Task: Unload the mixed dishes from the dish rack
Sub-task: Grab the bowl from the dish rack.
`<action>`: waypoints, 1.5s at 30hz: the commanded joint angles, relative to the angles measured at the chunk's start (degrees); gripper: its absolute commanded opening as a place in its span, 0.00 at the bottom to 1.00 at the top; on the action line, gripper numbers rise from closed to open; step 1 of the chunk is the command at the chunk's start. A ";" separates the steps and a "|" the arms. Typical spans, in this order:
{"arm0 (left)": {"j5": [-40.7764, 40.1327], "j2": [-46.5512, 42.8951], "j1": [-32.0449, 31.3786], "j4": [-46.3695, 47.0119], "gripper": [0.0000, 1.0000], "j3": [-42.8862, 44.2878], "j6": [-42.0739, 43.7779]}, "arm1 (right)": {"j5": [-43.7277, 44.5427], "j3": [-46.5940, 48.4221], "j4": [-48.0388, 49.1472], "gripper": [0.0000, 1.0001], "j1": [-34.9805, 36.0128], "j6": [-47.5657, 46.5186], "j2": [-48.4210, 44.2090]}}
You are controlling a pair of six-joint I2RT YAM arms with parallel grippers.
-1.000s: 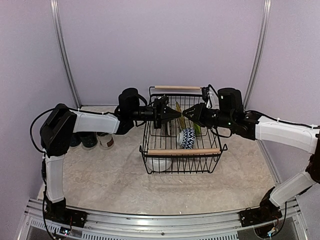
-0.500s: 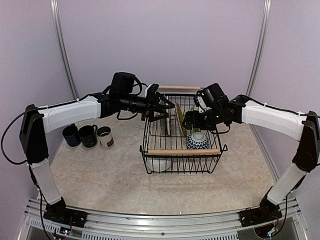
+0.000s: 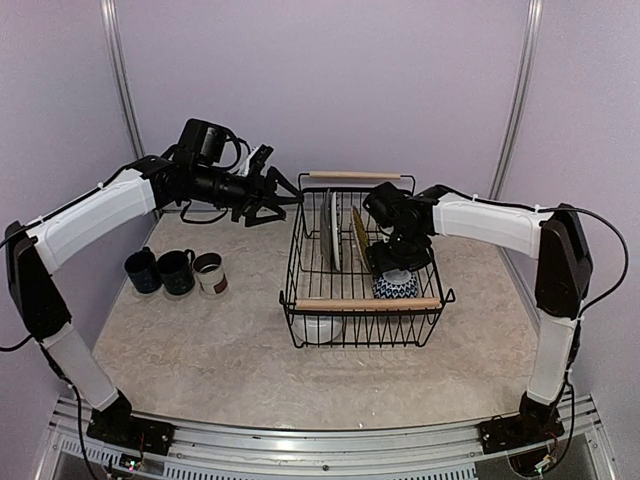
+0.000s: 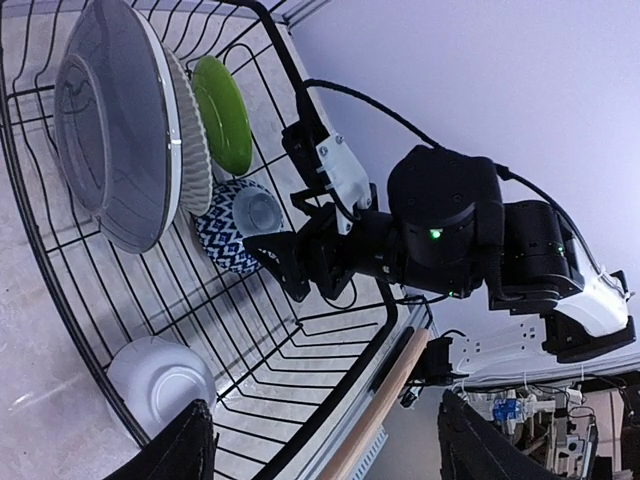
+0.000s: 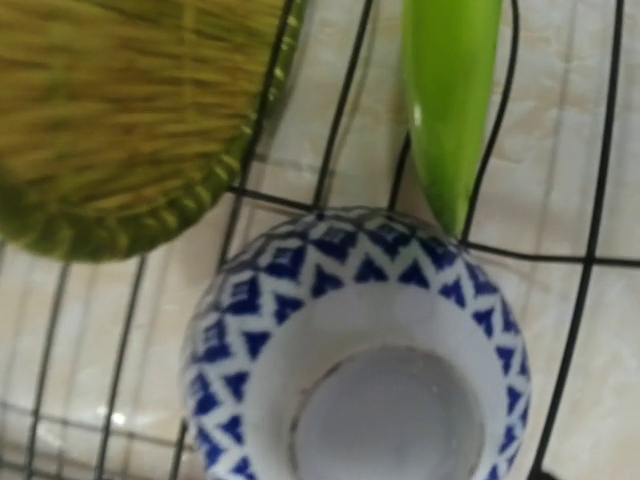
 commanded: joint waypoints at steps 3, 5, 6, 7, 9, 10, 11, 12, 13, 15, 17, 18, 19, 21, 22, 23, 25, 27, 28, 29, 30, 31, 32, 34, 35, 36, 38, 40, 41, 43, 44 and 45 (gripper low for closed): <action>-1.00 -4.50 1.66 -5.32 0.72 0.27 7.20 | 1.61 1.84 -3.89 0.74 -1.61 3.93 3.86; -0.38 -4.92 1.83 -5.33 0.72 -0.54 8.25 | 1.04 1.95 -4.15 0.79 -1.96 5.05 4.46; 0.04 -4.99 2.04 -5.28 0.72 -1.20 8.44 | 0.52 1.78 -3.91 0.80 -2.07 5.25 4.62; 0.60 -5.13 2.40 -5.09 0.72 -1.60 8.17 | 0.44 1.78 -4.03 0.80 -2.26 5.60 4.97; 1.88 -5.29 3.25 -4.68 0.72 -3.11 7.16 | 1.34 1.92 -4.30 0.79 -2.27 6.53 5.45; 2.02 -5.47 3.41 -4.39 0.72 -3.55 7.05 | 1.60 1.75 -4.10 0.79 -2.26 6.79 5.58; 1.85 -5.76 3.33 -4.29 0.72 -3.78 7.18 | 1.77 1.42 -3.66 0.78 -2.36 7.00 5.63; 1.80 -5.85 3.39 -4.21 0.72 -3.80 7.38 | 1.65 0.98 -3.02 0.76 -2.42 7.16 5.55; 1.71 -5.94 3.43 -4.14 0.72 -3.92 7.70 | 1.56 0.60 -2.45 0.74 -2.46 7.30 5.41; 0.97 -5.76 3.35 -4.22 0.72 -4.25 8.00 | 1.53 -0.14 -1.12 0.72 -2.52 7.57 5.06; 0.71 -5.26 3.35 -4.56 0.72 -4.19 8.12 | 2.15 -0.45 -0.29 0.72 -2.55 7.87 4.64; 1.00 -4.82 3.41 -4.62 0.72 -4.02 7.98 | 2.44 -0.48 0.04 0.73 -2.54 8.13 4.35; 1.50 -4.56 3.39 -4.51 0.72 -4.01 7.72 | 2.57 -0.70 0.62 0.73 -2.49 8.25 4.01; 2.49 -4.01 3.44 -4.18 0.72 -4.17 7.05 | 3.29 -1.01 1.53 0.73 -2.48 8.76 3.66; 3.00 -3.75 3.44 -4.00 0.72 -4.35 6.85 | 3.10 -1.25 1.96 0.73 -2.50 8.97 3.63; 3.29 -3.61 3.44 -3.78 0.72 -4.51 6.67 | 2.92 -1.32 2.24 0.72 -2.52 9.09 3.77; 3.37 -3.17 3.44 -3.66 0.72 -4.62 6.54 | 2.54 -1.54 2.61 0.68 -2.54 9.12 4.05; 3.27 -3.00 3.44 -3.74 0.72 -4.61 6.54 | 3.14 -1.54 2.48 0.62 -2.54 9.43 4.15; 3.22 -2.98 3.44 -3.75 0.72 -4.67 6.54 | 3.20 -1.81 2.80 0.59 -2.56 9.41 3.92; 3.24 -2.93 3.44 -3.87 0.72 -4.59 6.54 | 3.35 -2.02 2.97 0.57 -2.51 9.40 3.67; 3.38 -2.90 3.44 -3.91 0.72 -4.47 6.50 | 3.77 -2.10 2.88 0.56 -2.54 9.47 3.48; 3.61 -2.82 3.44 -3.88 0.72 -4.47 6.39 | 4.09 -2.16 2.85 0.60 -2.54 9.53 3.35; 3.84 -3.00 3.39 -3.92 0.72 -4.39 6.23 | 4.06 -2.12 2.82 0.64 -2.53 9.42 3.28; 4.25 -3.19 3.44 -3.83 0.72 -4.44 6.03 | 3.57 -1.95 2.28 0.64 -2.44 9.10 3.39; 4.33 -3.36 3.44 -3.76 0.72 -4.47 5.94 | 3.28 -1.95 2.01 0.63 -2.28 9.04 3.40; 4.28 -3.65 3.44 -3.75 0.72 -4.47 5.93 | 3.09 -2.03 1.78 0.62 -2.17 8.94 3.43; 4.18 -4.06 3.44 -3.75 0.72 -4.59 5.94 | 2.71 -2.71 1.96 0.57 -2.04 8.70 3.24; 4.14 -4.36 3.44 -3.75 0.71 -4.55 5.93 | 2.95 -3.34 2.18 0.51 -2.08 8.24 3.29; 4.04 -4.44 3.44 -3.75 0.71 -4.52 5.93 | 2.97 -3.27 2.13 0.49 -2.08 8.01 3.46; 3.77 -4.38 3.44 -3.73 0.72 -4.69 5.93 | 2.64 -3.41 2.27 0.42 -2.07 7.86 3.30; 3.52 -4.32 3.43 -3.74 0.72 -4.75 6.00 | 2.33 -3.62 2.50 0.39 -2.04 7.78 3.11; 3.40 -4.23 3.44 -3.93 0.72 -4.71 6.09 | 2.16 -3.91 2.77 0.37 -1.78 7.77 2.72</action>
